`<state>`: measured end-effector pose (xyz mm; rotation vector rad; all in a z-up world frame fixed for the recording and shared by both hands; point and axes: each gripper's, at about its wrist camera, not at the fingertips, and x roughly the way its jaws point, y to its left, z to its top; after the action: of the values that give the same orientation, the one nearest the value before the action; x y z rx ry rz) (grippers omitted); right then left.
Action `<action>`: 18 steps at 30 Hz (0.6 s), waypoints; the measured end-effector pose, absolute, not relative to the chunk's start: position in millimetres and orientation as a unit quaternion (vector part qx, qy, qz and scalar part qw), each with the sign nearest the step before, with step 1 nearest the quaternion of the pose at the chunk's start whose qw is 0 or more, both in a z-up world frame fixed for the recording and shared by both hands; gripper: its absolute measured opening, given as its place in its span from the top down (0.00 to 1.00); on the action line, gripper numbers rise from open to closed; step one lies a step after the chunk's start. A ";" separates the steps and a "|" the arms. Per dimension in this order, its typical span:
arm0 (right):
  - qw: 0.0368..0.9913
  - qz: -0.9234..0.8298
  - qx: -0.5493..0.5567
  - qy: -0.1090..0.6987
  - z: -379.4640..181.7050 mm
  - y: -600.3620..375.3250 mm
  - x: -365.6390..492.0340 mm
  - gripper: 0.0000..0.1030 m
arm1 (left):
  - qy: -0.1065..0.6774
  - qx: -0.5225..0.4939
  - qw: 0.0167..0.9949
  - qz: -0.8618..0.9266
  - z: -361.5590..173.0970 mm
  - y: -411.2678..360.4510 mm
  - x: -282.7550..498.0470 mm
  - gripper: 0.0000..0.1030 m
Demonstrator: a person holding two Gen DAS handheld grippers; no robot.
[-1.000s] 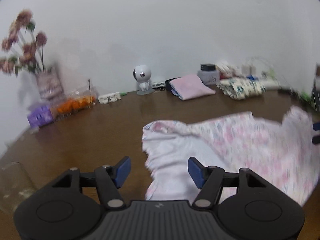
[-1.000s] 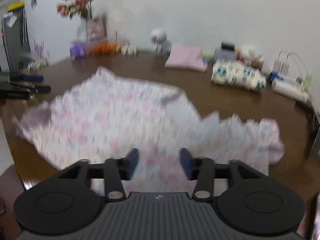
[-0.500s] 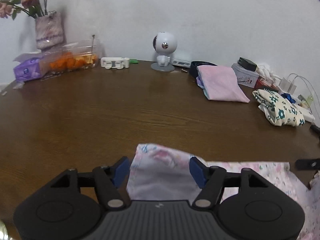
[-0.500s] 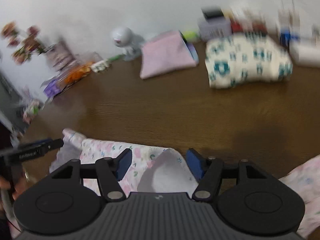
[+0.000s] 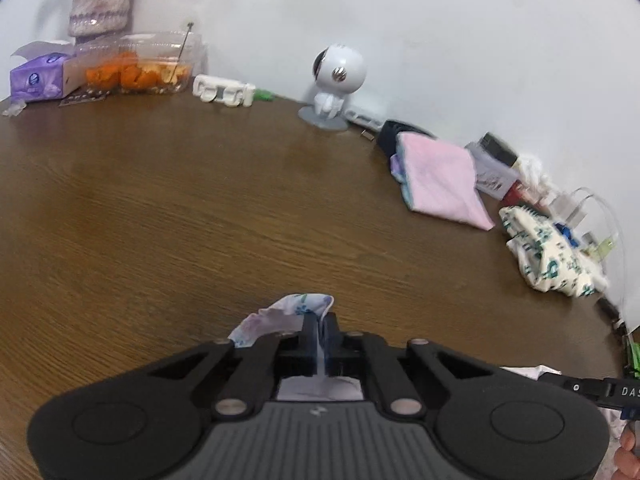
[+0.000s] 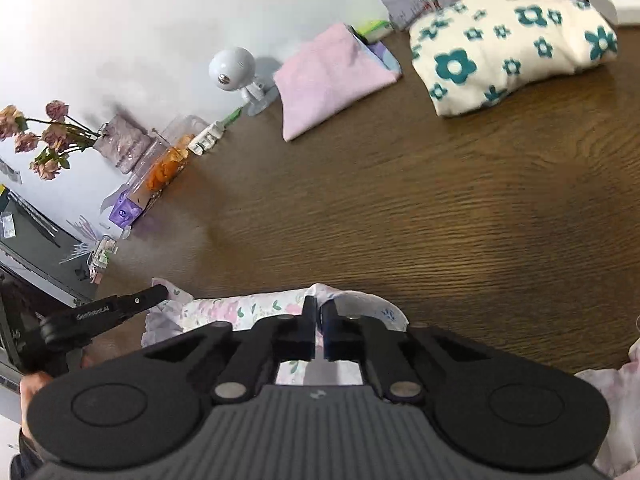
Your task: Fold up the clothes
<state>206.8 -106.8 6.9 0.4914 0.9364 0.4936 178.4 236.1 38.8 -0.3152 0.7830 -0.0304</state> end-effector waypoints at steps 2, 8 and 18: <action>0.842 0.236 0.225 0.430 14.2 -106.0 201.5 0.99 | 0.369 -0.156 0.916 -0.027 44.8 235.0 168.6 1.00; 0.867 0.272 0.179 0.377 56.4 -109.4 160.9 0.99 | 0.328 -0.157 0.930 -0.049 71.5 236.2 116.4 1.00; 0.876 0.317 0.096 0.349 64.5 -112.3 50.4 0.99 | 0.297 -0.092 0.950 -0.024 67.8 218.5 -20.4 1.00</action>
<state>50.4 -112.3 64.5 0.2005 0.7287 0.6625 -20.4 218.5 67.8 -0.1862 0.6036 -0.0495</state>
